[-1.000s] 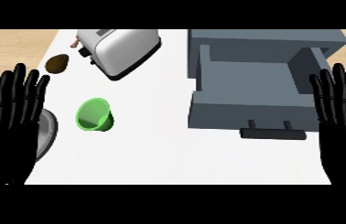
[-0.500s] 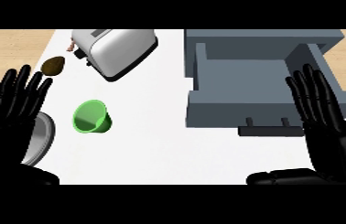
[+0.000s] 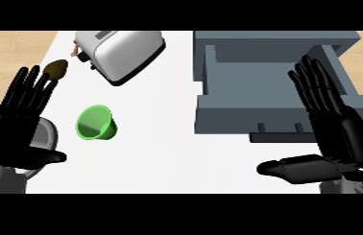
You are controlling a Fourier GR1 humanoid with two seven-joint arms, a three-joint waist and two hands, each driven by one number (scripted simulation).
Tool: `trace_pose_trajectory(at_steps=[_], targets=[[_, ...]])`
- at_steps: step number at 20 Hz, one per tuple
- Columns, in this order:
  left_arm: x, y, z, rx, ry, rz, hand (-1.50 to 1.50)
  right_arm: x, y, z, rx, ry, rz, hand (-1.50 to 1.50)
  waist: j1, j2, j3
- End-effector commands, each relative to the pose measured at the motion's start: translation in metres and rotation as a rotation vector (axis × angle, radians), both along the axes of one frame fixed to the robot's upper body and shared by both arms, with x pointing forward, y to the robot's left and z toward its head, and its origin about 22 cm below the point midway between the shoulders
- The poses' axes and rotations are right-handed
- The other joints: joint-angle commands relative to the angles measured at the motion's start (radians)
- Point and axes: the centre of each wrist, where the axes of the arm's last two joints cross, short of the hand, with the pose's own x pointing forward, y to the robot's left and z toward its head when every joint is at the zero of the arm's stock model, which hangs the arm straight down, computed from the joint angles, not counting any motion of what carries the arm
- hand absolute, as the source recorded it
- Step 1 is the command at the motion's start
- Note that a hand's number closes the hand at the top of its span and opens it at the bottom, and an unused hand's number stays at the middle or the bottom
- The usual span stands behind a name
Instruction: Pick up the cup, place it into the drawer and close the drawer
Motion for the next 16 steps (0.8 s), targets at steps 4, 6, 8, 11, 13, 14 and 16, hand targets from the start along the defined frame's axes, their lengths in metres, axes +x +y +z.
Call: trace_pose_trajectory(at_steps=[4, 6, 8, 11, 13, 14, 16], targets=[[0.014, 0.013, -0.060, 0.046, 0.089, 0.027, -1.50, 0.004, 0.001, 0.004, 0.006, -0.029, 0.027, -1.50, -0.005, 0.000, 0.000], [0.021, 0.001, -0.066, 0.049, 0.113, 0.047, -1.50, 0.029, -0.012, 0.013, -0.016, -0.020, -0.001, -1.50, -0.002, 0.000, 0.000], [0.016, 0.030, -0.075, 0.041, 0.112, 0.081, -1.50, 0.016, -0.021, 0.026, -0.029, -0.035, 0.029, -1.50, -0.005, 0.000, 0.000], [0.016, 0.033, -0.105, 0.068, 0.145, 0.084, -1.50, 0.026, 0.000, 0.023, -0.018, -0.042, -0.001, -1.50, -0.005, 0.000, 0.000], [0.019, 0.034, -0.119, 0.078, 0.159, 0.097, -1.50, 0.041, -0.022, 0.015, 0.018, -0.058, 0.002, -1.50, -0.006, 0.002, 0.000], [0.003, 0.048, -0.127, 0.064, 0.171, 0.104, -1.50, 0.017, -0.031, 0.022, -0.013, -0.056, 0.001, -1.50, -0.008, 0.000, 0.000], [0.022, 0.051, -0.122, 0.066, 0.184, 0.091, -1.50, 0.025, -0.025, 0.026, -0.013, -0.051, -0.014, -1.50, -0.005, 0.000, 0.000]])
